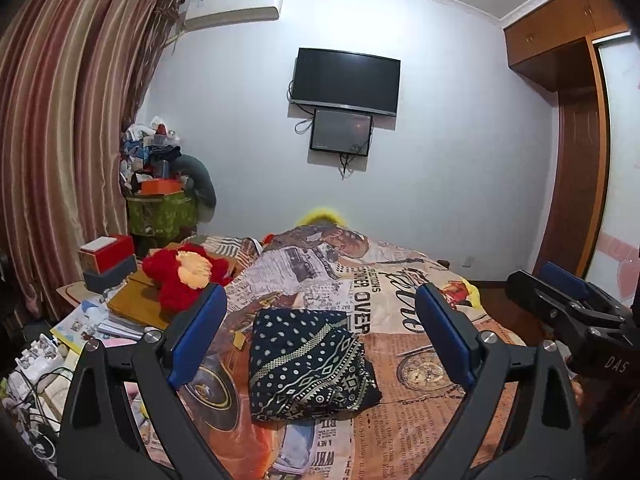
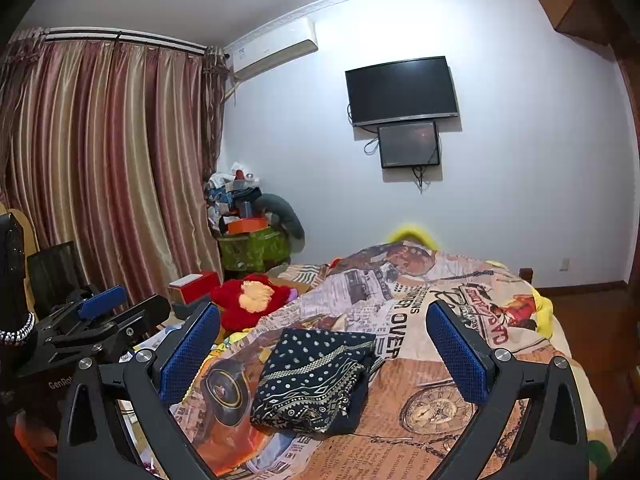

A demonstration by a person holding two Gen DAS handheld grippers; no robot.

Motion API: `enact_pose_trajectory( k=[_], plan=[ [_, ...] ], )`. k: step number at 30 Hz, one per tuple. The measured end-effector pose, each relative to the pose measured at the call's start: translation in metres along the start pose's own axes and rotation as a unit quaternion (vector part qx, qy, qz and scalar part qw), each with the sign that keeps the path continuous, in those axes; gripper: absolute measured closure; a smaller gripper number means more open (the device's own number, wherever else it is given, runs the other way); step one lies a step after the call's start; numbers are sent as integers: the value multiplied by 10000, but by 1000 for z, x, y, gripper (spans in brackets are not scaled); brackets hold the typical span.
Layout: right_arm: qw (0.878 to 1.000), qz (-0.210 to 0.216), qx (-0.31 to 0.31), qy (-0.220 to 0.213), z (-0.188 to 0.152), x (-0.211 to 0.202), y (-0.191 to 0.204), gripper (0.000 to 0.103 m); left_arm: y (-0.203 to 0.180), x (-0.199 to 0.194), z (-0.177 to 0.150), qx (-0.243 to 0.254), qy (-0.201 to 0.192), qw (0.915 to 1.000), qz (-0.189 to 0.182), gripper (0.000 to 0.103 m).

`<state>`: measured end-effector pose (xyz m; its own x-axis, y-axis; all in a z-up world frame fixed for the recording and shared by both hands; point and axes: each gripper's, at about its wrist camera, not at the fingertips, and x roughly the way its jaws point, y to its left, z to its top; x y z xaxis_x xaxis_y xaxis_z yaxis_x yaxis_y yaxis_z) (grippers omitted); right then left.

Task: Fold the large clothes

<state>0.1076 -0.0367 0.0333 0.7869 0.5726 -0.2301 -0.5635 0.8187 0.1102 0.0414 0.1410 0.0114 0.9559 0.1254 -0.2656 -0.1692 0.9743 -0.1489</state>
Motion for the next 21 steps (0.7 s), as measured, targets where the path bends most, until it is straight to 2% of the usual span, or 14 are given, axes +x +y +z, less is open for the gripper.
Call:
enact_pose_trajectory(
  k=[21],
  plan=[
    [10000,-19,62,-23,2,-2,-1,0,-2,-2,-1,26,-36,10000,-64,7]
  ],
)
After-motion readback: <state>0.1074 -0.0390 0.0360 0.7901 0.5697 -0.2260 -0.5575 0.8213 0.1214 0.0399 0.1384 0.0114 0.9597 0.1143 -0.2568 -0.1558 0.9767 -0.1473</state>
